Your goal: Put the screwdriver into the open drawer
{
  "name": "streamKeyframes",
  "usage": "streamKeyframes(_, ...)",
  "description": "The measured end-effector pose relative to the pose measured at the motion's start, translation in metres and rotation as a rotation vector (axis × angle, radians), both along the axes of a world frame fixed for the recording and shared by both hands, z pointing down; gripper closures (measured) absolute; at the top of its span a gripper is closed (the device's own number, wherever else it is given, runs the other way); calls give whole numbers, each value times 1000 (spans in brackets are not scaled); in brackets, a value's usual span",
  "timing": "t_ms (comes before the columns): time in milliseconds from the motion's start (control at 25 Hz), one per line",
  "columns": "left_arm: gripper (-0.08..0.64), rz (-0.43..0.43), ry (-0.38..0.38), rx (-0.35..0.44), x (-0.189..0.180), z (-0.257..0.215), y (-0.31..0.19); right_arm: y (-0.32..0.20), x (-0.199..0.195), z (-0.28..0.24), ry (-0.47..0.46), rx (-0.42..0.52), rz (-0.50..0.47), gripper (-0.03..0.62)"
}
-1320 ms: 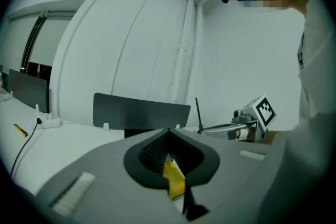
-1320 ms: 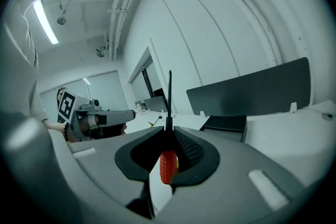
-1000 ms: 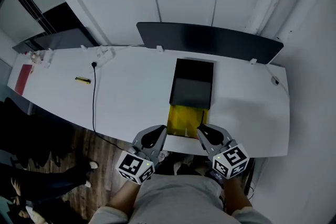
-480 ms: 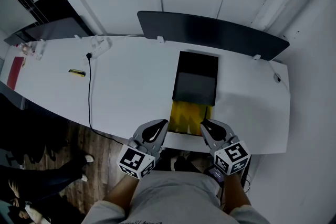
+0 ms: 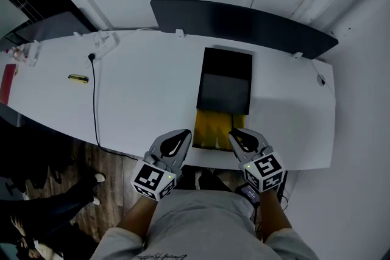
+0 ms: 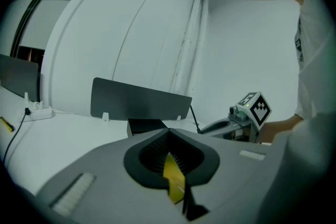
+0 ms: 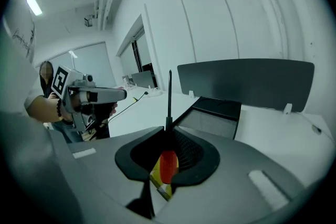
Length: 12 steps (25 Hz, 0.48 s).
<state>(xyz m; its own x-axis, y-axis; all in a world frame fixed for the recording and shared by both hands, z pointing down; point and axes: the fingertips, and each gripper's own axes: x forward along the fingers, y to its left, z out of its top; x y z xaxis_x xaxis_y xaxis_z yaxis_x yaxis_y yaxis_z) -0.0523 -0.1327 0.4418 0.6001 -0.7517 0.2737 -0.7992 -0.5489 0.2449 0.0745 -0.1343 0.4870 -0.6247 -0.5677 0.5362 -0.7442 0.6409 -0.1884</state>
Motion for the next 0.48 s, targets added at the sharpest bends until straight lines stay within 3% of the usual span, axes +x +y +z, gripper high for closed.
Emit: streamKeyframes(480, 560, 23, -11, -39, 1, 17, -20, -14, -2, 44, 150, -52, -39, 520)
